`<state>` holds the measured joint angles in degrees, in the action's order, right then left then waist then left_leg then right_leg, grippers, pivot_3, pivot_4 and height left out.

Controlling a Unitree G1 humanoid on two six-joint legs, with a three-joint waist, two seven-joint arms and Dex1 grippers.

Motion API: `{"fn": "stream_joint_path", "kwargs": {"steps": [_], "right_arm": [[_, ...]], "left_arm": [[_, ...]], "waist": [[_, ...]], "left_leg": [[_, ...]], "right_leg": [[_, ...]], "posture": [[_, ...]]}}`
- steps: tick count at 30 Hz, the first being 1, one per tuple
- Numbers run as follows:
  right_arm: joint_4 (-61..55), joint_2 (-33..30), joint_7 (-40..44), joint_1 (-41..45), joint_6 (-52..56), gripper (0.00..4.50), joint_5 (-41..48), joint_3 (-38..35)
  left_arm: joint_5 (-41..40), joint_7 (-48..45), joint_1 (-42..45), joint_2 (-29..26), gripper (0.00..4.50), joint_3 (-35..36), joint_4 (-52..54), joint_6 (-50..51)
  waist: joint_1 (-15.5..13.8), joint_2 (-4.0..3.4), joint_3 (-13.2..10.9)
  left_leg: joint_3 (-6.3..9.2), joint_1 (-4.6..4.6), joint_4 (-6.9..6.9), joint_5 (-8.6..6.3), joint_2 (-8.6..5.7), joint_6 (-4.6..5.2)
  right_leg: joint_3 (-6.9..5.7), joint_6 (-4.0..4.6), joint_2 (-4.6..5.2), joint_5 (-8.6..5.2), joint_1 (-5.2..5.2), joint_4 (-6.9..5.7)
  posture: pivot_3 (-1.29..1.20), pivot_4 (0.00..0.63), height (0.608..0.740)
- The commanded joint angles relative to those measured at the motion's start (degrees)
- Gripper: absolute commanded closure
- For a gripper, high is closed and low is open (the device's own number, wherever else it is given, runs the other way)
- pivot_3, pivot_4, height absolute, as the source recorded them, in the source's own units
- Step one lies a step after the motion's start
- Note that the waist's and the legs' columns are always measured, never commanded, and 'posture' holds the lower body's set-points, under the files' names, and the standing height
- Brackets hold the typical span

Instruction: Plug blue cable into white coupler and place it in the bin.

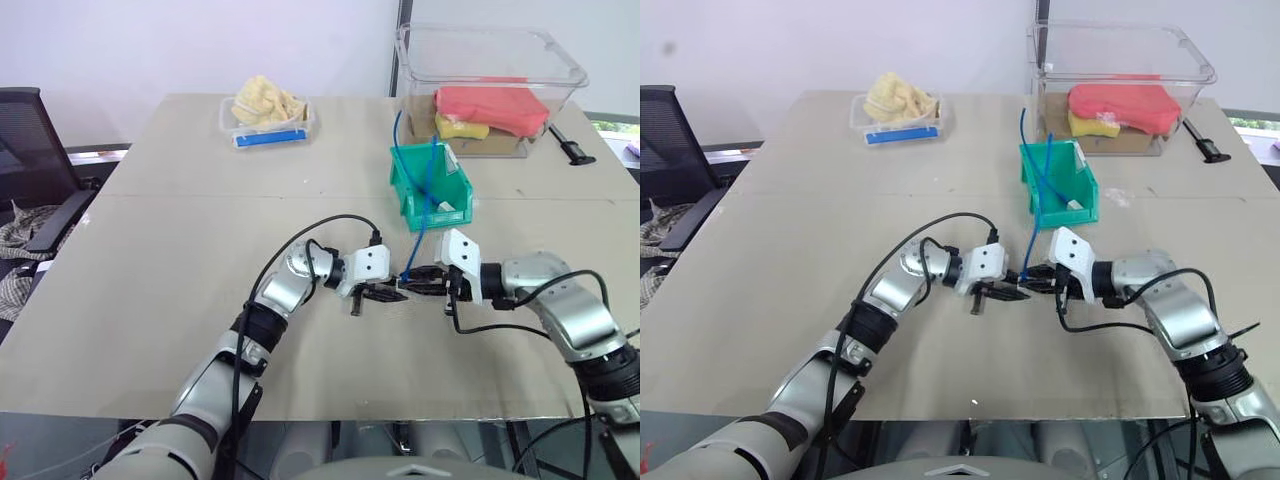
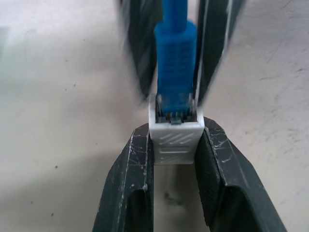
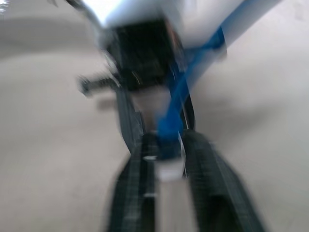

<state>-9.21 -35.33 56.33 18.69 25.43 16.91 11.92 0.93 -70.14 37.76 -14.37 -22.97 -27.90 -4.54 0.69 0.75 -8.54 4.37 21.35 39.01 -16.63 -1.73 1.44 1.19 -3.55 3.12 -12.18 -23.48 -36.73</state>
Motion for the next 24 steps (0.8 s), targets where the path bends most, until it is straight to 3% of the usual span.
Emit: {"fn": "stream_joint_path", "kwargs": {"steps": [1,5,11,16,19,24], "right_arm": [[-5.8,-0.9,-1.9,-2.1,-1.6,1.93,2.7,-6.8],[-15.8,-1.2,-3.8,-8.4,-0.4,0.07,8.7,-15.0],[-29.1,-0.4,-10.8,-22.3,1.5,0.07,12.2,-24.7],[-35.2,3.9,-19.9,-32.4,-0.9,0.07,8.0,-29.6],[-37.2,6.4,-23.7,-36.8,-2.7,0.07,5.2,-30.9],[-38.4,8.8,-26.9,-40.1,-4.7,0.07,3.5,-31.2]], "left_arm": [[-1.4,0.0,-0.7,0.3,3.90,0.4,3.6,1.6],[-3.9,0.8,-1.5,0.2,3.90,2.4,6.7,6.6],[-9.6,5.2,-1.2,0.8,3.90,7.3,14.4,20.2],[-17.5,15.3,10.1,5.0,3.90,14.8,16.9,47.2],[-18.9,23.4,20.1,8.8,3.90,19.8,8.8,53.9],[-15.5,35.1,35.5,15.0,3.90,23.4,-15.2,46.2]], "waist": [[-0.1,-0.02,0.0],[-0.2,-0.04,0.0],[-0.3,-0.05,-0.1],[-1.0,0.05,-0.1],[-1.2,0.05,-0.1],[-1.1,0.02,-0.1]], "left_leg": [[0.01,0.01,0.00,0.00,-0.01,0.00],[0.10,0.34,0.00,0.00,0.00,-0.01],[0.17,0.42,0.00,-0.01,0.00,0.00],[0.26,0.43,0.12,-0.01,-0.04,0.01],[0.29,0.40,0.20,0.00,-0.12,0.00],[0.23,0.28,0.17,0.00,-0.22,-0.01]], "right_leg": [[-0.01,0.00,0.00,0.00,-0.01,-0.01],[-0.10,0.00,-0.01,-0.01,-0.30,0.01],[-0.11,-0.04,0.01,-0.03,-0.36,0.04],[-0.20,-0.06,0.00,-0.04,-0.27,-0.01],[-0.24,-0.10,-0.03,-0.06,-0.21,-0.01],[-0.19,-0.16,-0.04,-0.10,-0.10,0.02]], "posture": [[0.00,0.150,0.739],[0.00,0.150,0.739],[0.00,0.150,0.739],[0.00,0.150,0.739],[0.00,0.150,0.739],[0.00,0.150,0.739]]}}
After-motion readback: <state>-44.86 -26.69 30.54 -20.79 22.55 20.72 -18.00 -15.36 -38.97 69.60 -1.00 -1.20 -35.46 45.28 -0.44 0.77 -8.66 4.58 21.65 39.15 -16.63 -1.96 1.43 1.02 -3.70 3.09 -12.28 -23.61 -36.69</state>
